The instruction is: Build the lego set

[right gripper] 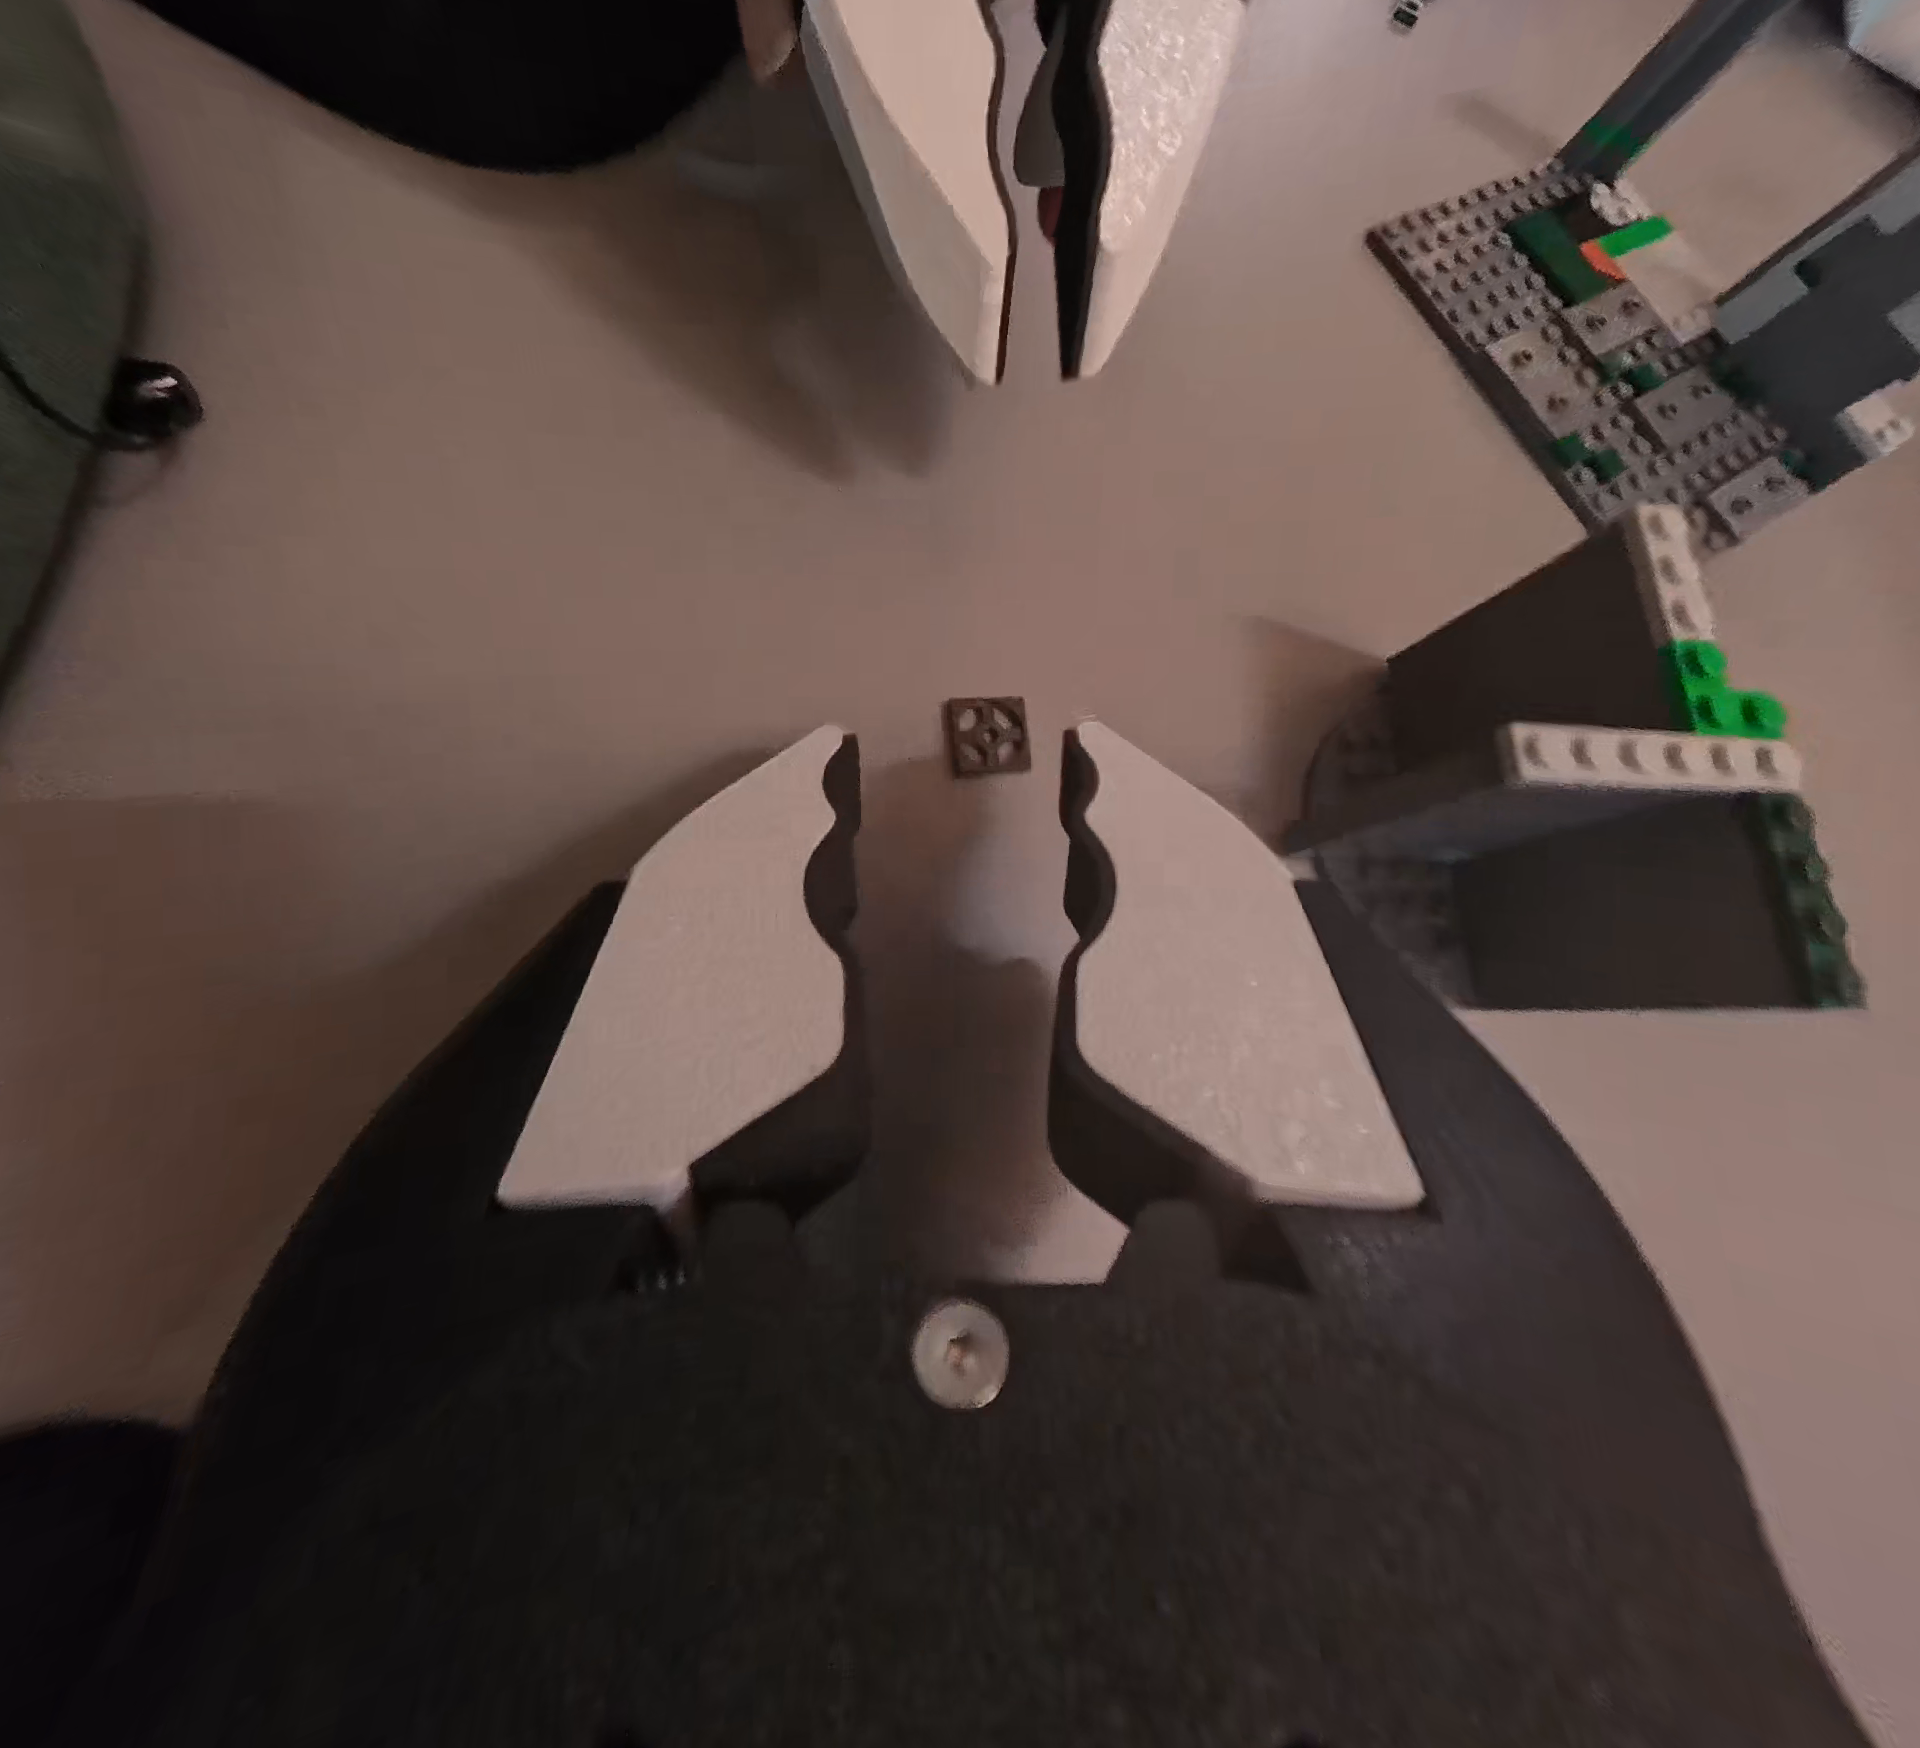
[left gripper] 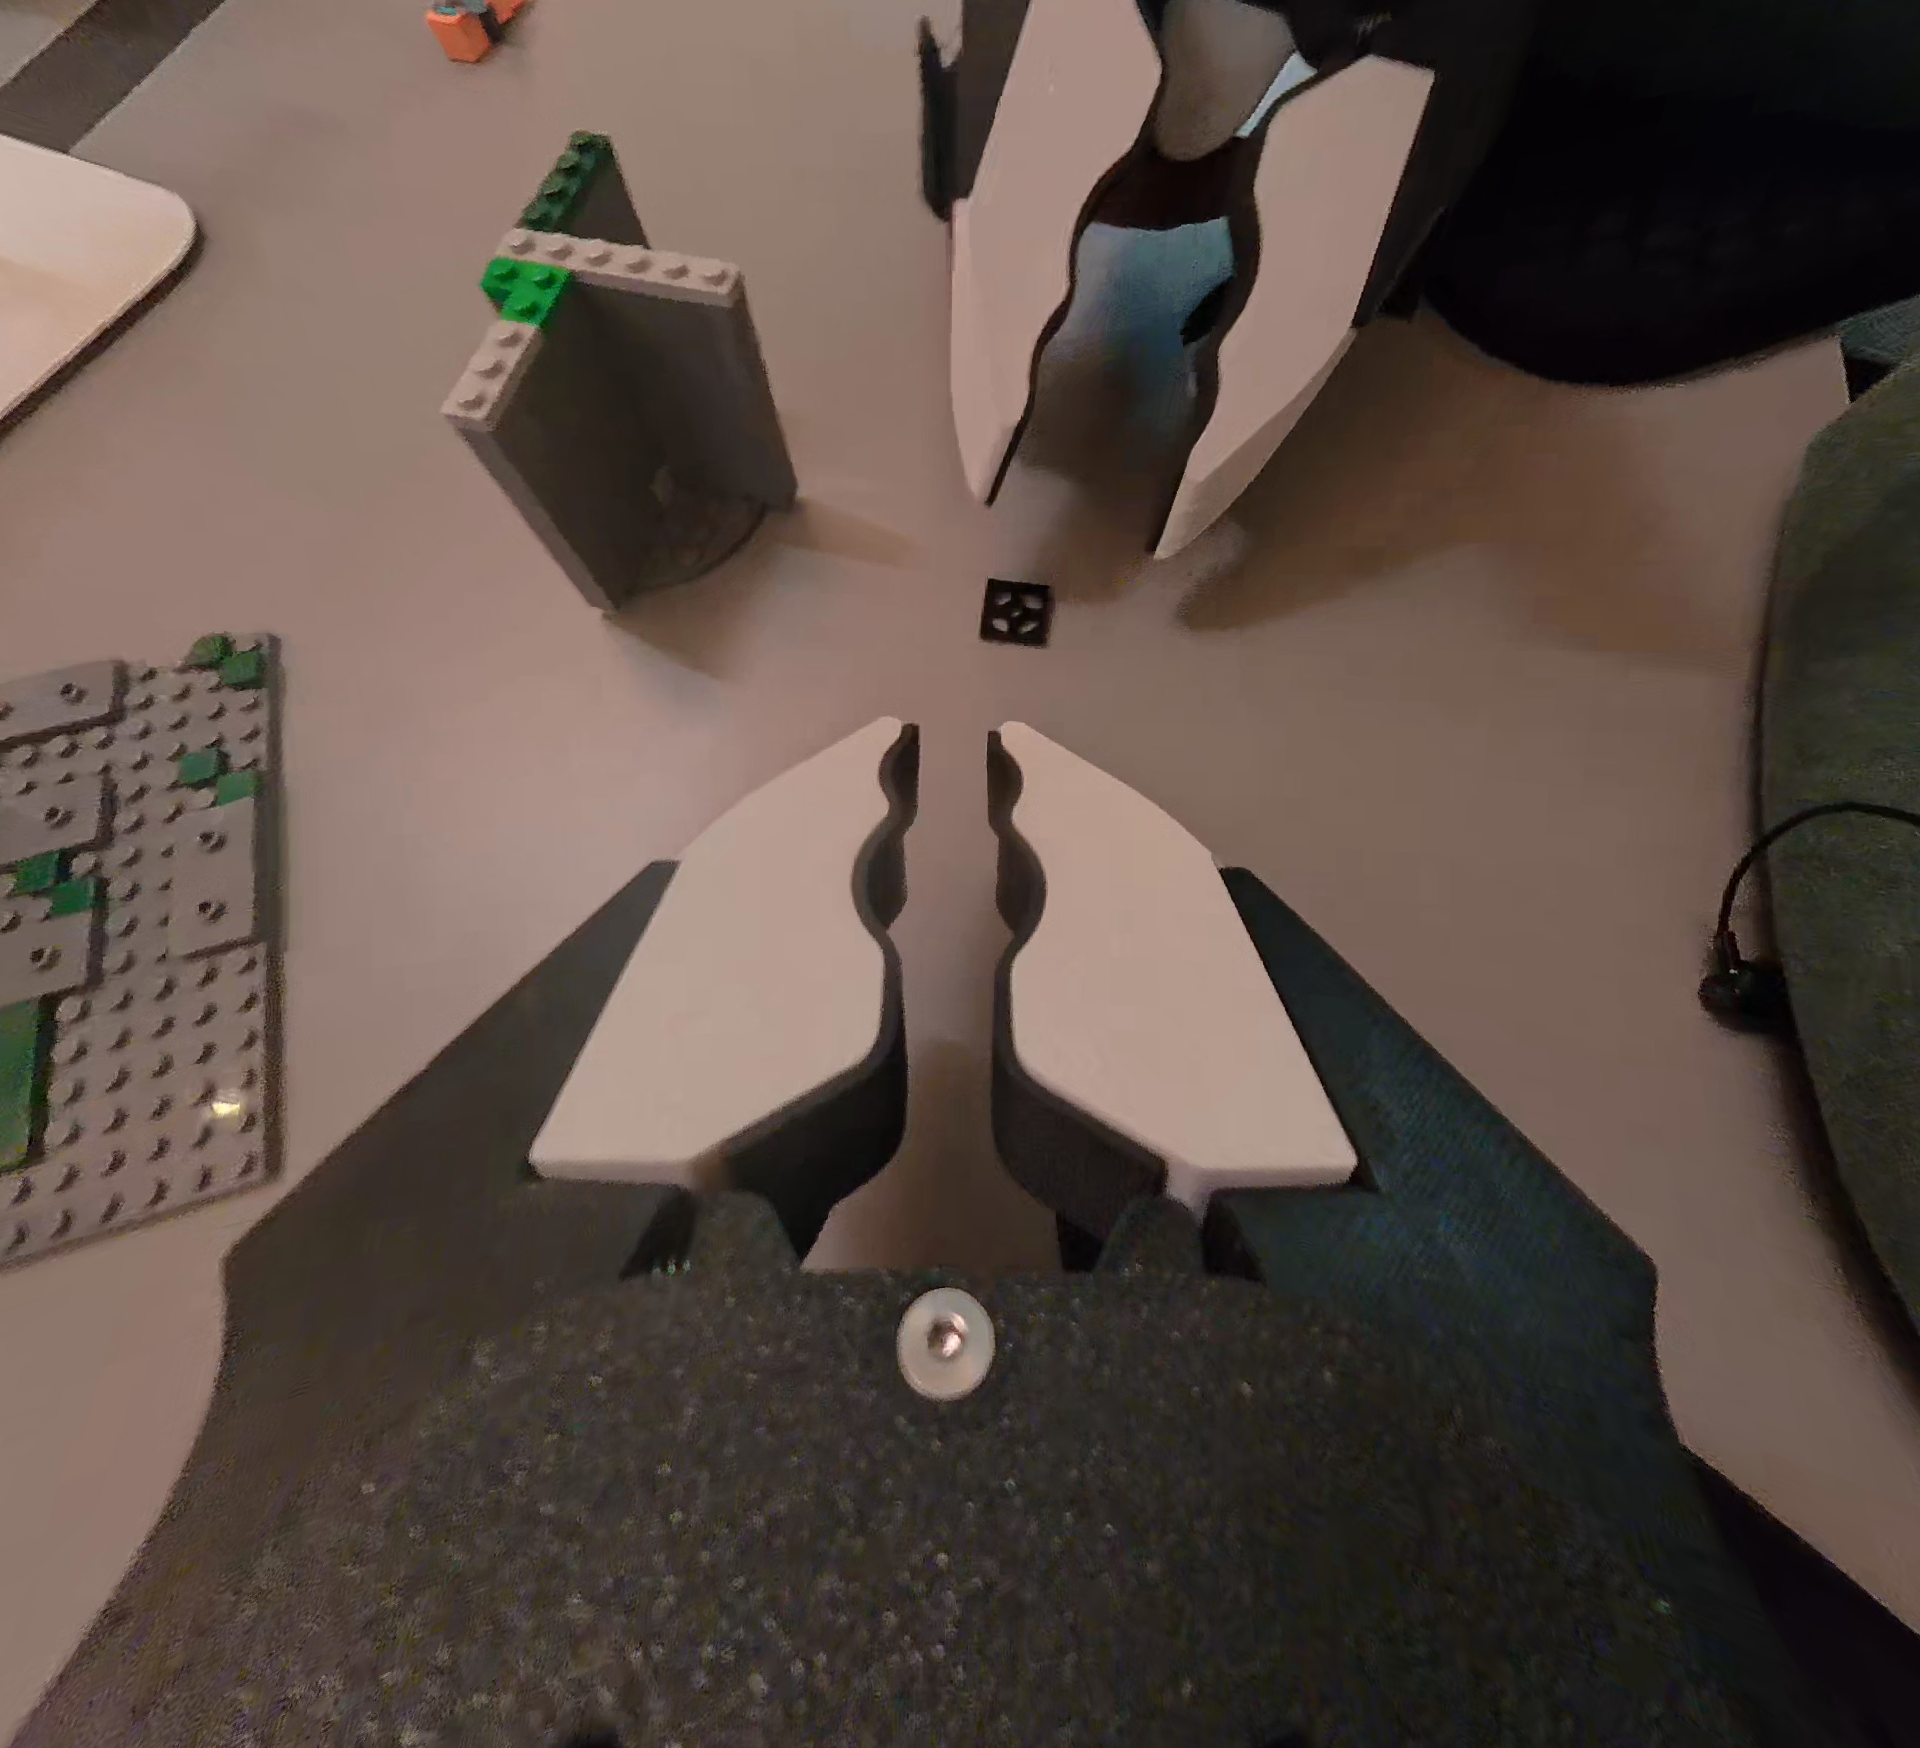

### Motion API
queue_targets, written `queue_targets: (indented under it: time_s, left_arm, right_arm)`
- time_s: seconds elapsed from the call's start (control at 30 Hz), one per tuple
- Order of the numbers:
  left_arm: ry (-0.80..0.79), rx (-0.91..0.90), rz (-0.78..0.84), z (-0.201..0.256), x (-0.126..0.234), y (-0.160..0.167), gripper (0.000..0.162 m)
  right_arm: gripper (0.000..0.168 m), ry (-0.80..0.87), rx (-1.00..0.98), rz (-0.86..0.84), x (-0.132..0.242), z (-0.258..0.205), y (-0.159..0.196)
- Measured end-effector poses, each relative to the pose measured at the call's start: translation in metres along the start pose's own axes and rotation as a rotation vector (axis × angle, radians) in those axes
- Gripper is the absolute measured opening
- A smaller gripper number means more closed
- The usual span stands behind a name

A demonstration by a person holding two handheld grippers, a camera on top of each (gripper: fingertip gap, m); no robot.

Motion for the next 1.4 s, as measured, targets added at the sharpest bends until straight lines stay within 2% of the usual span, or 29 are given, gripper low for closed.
queue_targets:
  time_s: [0.13,0.23,0.3,0.37,0.53,0.6,0.77,1.03,1.3,1.4]
  left_arm:
    - [-0.054,0.065,0.015,-0.012,0.011,0.005,0.009]
    - [-0.156,0.107,0.006,-0.027,0.023,0.014,0.003]
    - [-0.27,0.134,-0.001,-0.042,0.038,0.021,0.0]
    - [-0.39,0.187,0.005,-0.059,0.059,0.029,0.0]
    - [-0.691,0.352,-0.038,-0.1,0.111,0.058,0.0]
    - [-0.738,0.42,-0.069,-0.114,0.117,0.072,0.011]
    - [-0.755,0.516,-0.166,-0.145,0.118,0.1,0.033]
    - [-0.7,0.592,-0.193,-0.164,0.123,0.121,0.025]
    - [-0.634,0.569,-0.14,-0.172,0.12,0.123,0.021]
    - [-0.624,0.517,-0.152,-0.171,0.117,0.121,0.014]
  right_arm:
    - [0.038,-0.017,-0.119,0.044,0.018,0.01,0.009]
    - [0.036,0.072,-0.207,0.102,0.032,0.029,0.018]
    - [0.021,0.195,-0.247,0.119,0.04,0.047,0.024]
    - [0.0,0.284,-0.261,0.134,0.048,0.059,0.026]
    - [0.0,0.345,-0.309,0.145,0.055,0.069,0.03]
    - [0.0,0.349,-0.309,0.141,0.054,0.07,0.031]
    - [0.0,0.35,-0.282,0.134,0.053,0.067,0.029]
    - [0.0,0.352,-0.287,0.145,0.056,0.068,0.029]
    - [0.0,0.329,-0.289,0.118,0.05,0.066,0.033]
    - [0.0,0.325,-0.29,0.109,0.049,0.065,0.035]
Point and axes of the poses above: each gripper's, where its closed fingertips meet, x back along the fingers, y out of its underside, z = x × y across the jaws, the point moved 4 cm from there along x, back along the fingers, and after that the axes turned 2 degrees about y, right-handed, at the moved point
